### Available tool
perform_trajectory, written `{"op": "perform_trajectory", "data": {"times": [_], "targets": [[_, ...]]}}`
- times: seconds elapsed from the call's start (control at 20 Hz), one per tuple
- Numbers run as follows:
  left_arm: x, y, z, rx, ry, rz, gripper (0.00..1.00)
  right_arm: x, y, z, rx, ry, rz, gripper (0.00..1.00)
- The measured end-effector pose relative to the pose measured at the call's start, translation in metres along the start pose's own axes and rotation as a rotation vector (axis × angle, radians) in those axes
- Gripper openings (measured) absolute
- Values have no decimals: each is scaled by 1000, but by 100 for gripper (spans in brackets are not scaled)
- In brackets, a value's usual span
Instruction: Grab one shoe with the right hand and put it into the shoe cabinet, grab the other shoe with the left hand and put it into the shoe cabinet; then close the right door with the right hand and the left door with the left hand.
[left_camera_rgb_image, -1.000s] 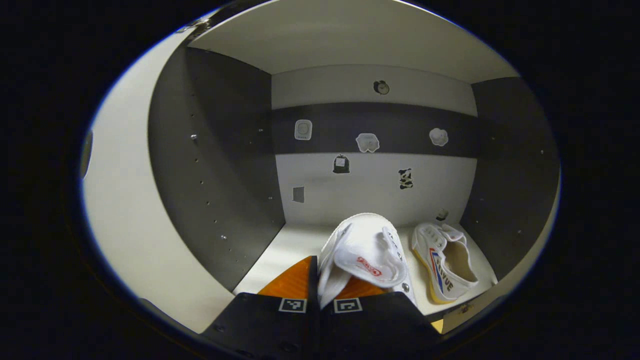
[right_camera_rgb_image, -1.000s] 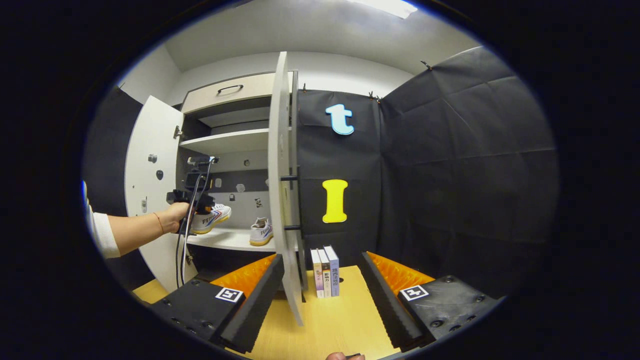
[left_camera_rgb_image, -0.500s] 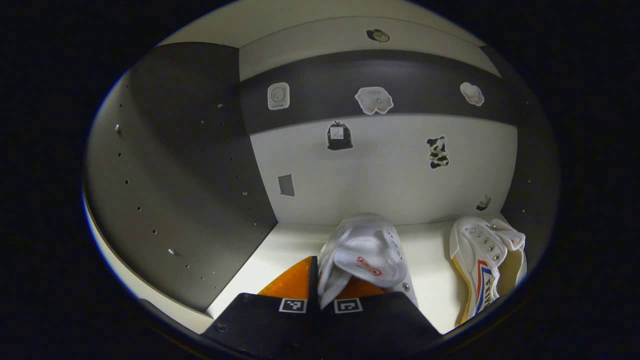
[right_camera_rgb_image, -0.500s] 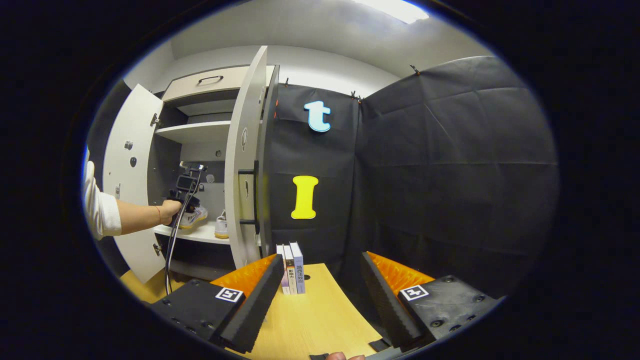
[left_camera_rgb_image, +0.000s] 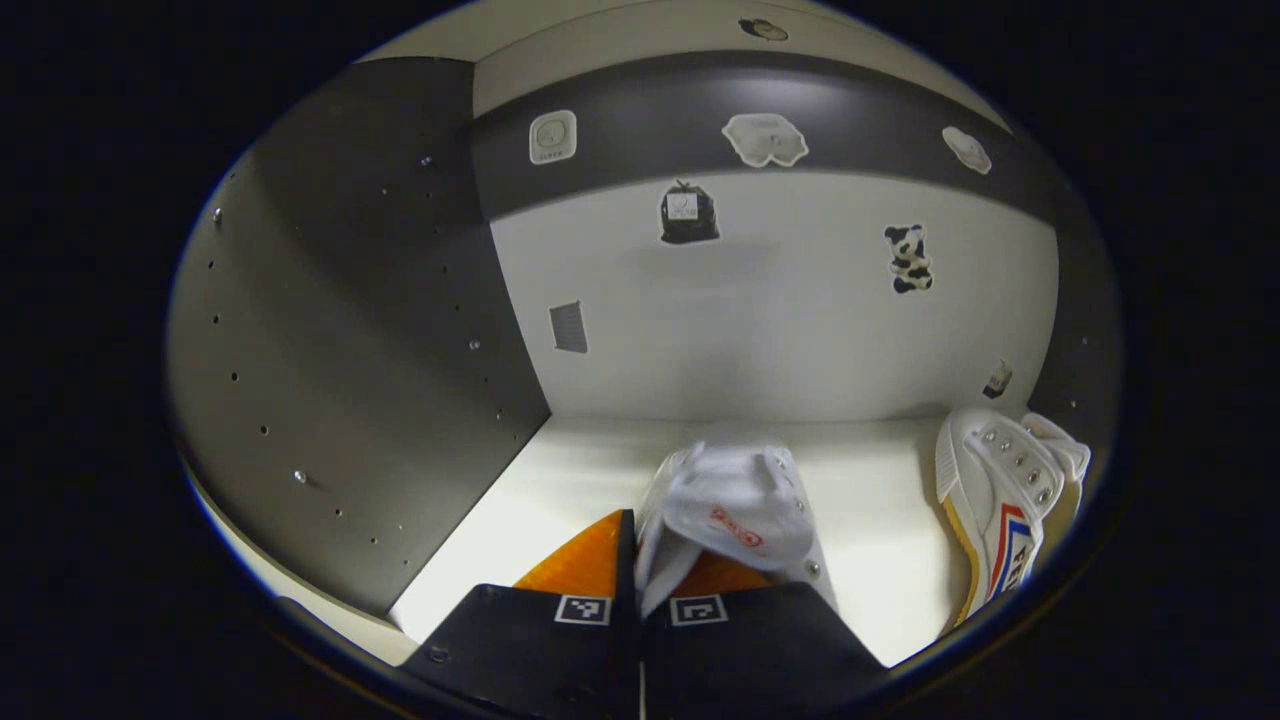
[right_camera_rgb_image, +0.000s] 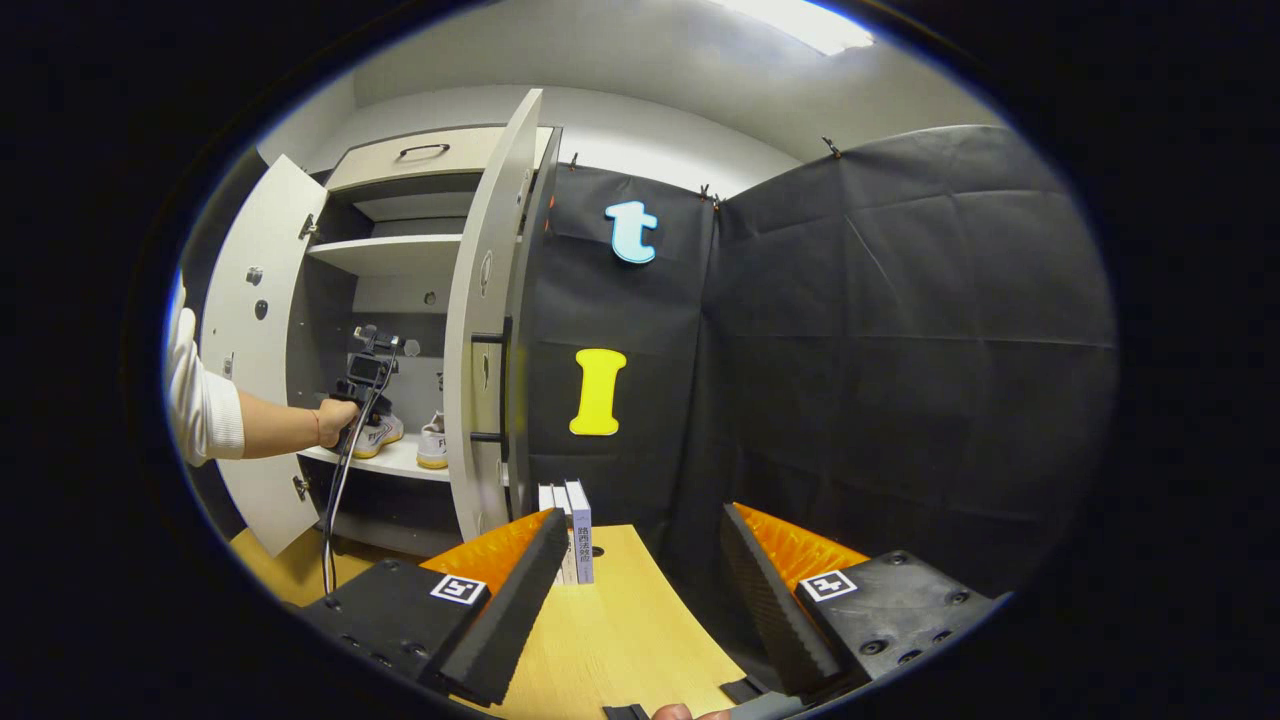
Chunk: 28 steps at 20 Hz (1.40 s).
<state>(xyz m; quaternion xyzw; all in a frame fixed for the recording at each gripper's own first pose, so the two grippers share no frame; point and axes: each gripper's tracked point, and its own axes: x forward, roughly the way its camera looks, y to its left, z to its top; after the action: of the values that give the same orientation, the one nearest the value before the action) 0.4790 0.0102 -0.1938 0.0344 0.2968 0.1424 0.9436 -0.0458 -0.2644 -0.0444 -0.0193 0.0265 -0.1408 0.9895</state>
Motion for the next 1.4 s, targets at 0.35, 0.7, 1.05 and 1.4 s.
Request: {"op": "perform_trajectory", "data": {"times": [0.35,0.7,1.05,1.4], "targets": [[-27,-1,6,78,-44,-18,43,-10,2,6,14,-20,22,98],[-76,7,7,111,-146,-38,93,-13,5,10,58,-23,46,98],[-155,-2,3,116,-257,-149,96,-6,24,23,56,-48,104,98],[-274,11,8,52,-425,-253,97,16,45,48,96,-71,178,98]]}}
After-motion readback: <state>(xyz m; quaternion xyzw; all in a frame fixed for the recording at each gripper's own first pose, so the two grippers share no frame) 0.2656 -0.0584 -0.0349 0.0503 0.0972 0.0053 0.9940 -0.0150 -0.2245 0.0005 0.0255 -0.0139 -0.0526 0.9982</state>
